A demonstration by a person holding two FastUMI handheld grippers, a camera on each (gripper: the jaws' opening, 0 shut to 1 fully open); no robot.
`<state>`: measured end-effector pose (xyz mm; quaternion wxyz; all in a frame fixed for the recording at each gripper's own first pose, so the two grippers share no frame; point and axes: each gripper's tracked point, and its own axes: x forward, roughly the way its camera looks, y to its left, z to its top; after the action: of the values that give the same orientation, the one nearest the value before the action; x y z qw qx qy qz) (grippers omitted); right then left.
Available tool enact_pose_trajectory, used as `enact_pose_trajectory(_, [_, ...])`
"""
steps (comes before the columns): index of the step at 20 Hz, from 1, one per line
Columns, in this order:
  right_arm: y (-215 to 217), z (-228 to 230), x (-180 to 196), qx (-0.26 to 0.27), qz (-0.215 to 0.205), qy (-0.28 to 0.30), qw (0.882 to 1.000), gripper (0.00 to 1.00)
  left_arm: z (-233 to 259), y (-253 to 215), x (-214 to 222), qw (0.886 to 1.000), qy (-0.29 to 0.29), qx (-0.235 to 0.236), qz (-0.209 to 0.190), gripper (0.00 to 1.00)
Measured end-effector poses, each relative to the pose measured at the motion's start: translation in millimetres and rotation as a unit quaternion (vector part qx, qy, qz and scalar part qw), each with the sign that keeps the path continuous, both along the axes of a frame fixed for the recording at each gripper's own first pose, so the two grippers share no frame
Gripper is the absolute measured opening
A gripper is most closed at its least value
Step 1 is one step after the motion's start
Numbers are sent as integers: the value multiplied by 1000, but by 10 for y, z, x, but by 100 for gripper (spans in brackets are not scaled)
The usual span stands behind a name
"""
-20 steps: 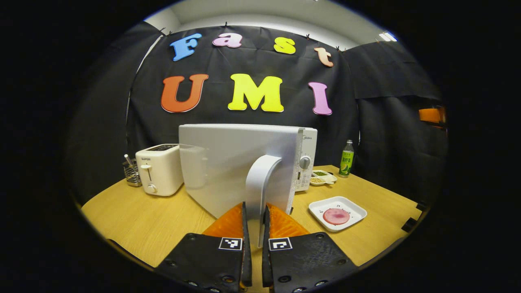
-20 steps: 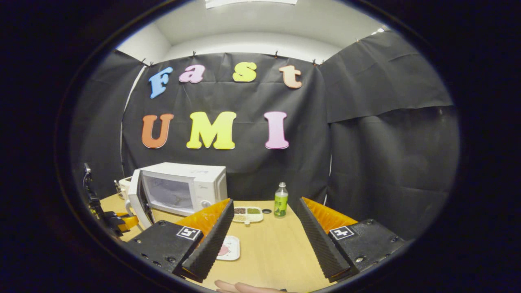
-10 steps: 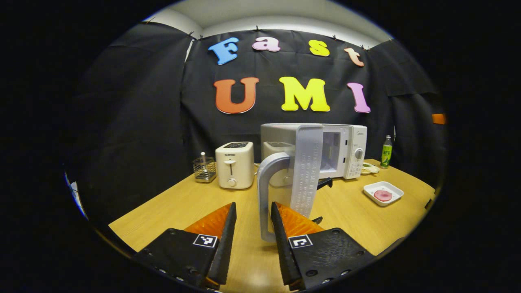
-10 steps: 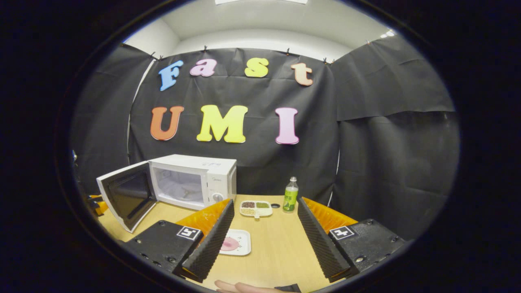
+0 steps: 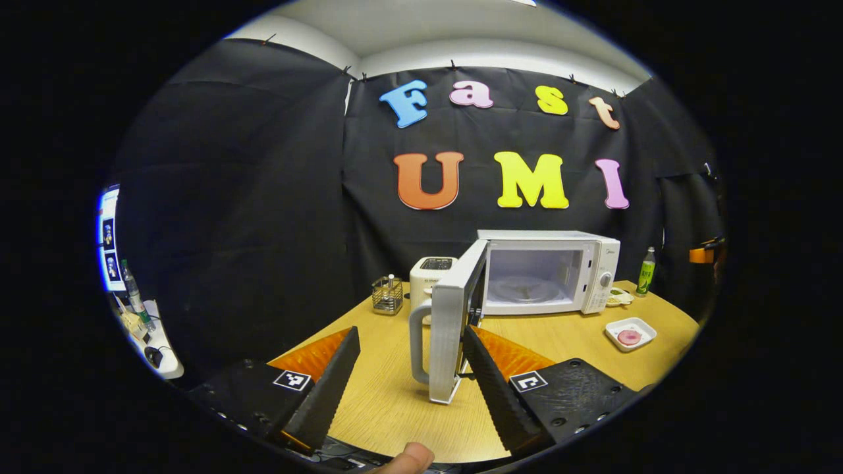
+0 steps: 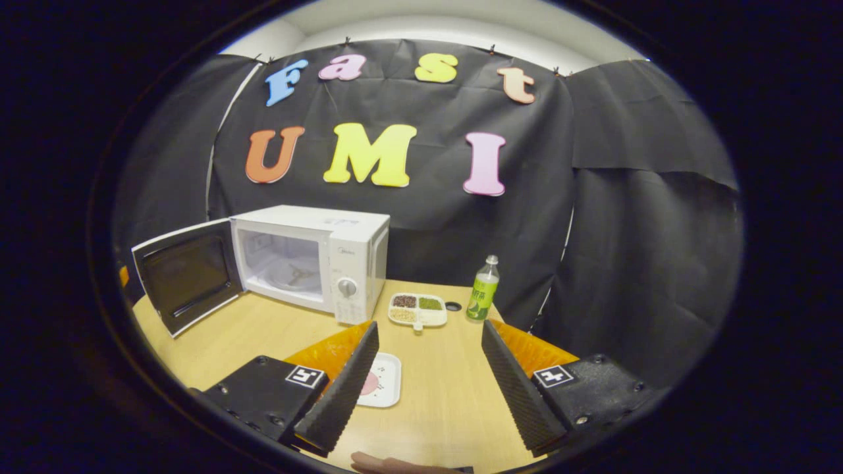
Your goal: Open the microwave oven with the left hand, put the food in, and close the microwave oven.
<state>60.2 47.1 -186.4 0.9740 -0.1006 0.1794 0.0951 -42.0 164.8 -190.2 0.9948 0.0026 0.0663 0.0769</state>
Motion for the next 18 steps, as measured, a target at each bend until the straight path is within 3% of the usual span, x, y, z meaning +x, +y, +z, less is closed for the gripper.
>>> enact_pose_trajectory(1, [-10,-83,99,-5,3,19,1000,100,134,-72,-2,1000,-7,1,0,82])
enact_pose_trajectory(2, [-4,-185,188,-10,9,41,999,100,288,-129,3,1000,-14,2,3,94])
enact_pose_trajectory(3, [23,-299,260,-13,19,67,998,93,410,-219,17,1000,-21,0,0,94])
enact_pose_trajectory(4, [39,-437,314,-15,29,94,995,100,505,-313,48,1000,-25,-4,-2,94])
enact_pose_trajectory(7, [70,-855,485,-23,50,179,982,100,768,-526,145,999,-40,-8,0,94])
enact_pose_trajectory(8, [88,-988,517,-20,55,208,976,92,847,-619,169,999,-44,-5,-1,94])
enact_pose_trajectory(9, [131,-1108,547,-13,64,235,970,98,931,-707,178,999,-49,0,-4,94])
enact_pose_trajectory(10, [162,-1234,566,-5,72,265,962,95,1020,-794,195,998,-57,4,-8,94])
enact_pose_trajectory(11, [177,-1377,601,2,73,296,952,83,1096,-883,210,998,-64,7,-12,94])
enact_pose_trajectory(12, [182,-1534,623,10,73,329,941,95,1161,-993,227,997,-70,10,-19,94])
enact_pose_trajectory(14, [250,-1801,635,28,77,390,917,71,1255,-1181,272,996,-81,16,-30,93])
enact_pose_trajectory(15, [279,-1905,633,39,78,416,905,66,1290,-1243,304,996,-85,20,-33,94])
enact_pose_trajectory(16, [328,-1985,613,51,82,440,893,64,1299,-1298,330,995,-86,22,-35,82])
enact_pose_trajectory(17, [369,-2048,596,61,84,461,882,68,1290,-1343,354,995,-85,23,-39,94])
enact_pose_trajectory(18, [406,-2101,551,66,89,484,868,54,1274,-1390,381,995,-83,22,-43,94])
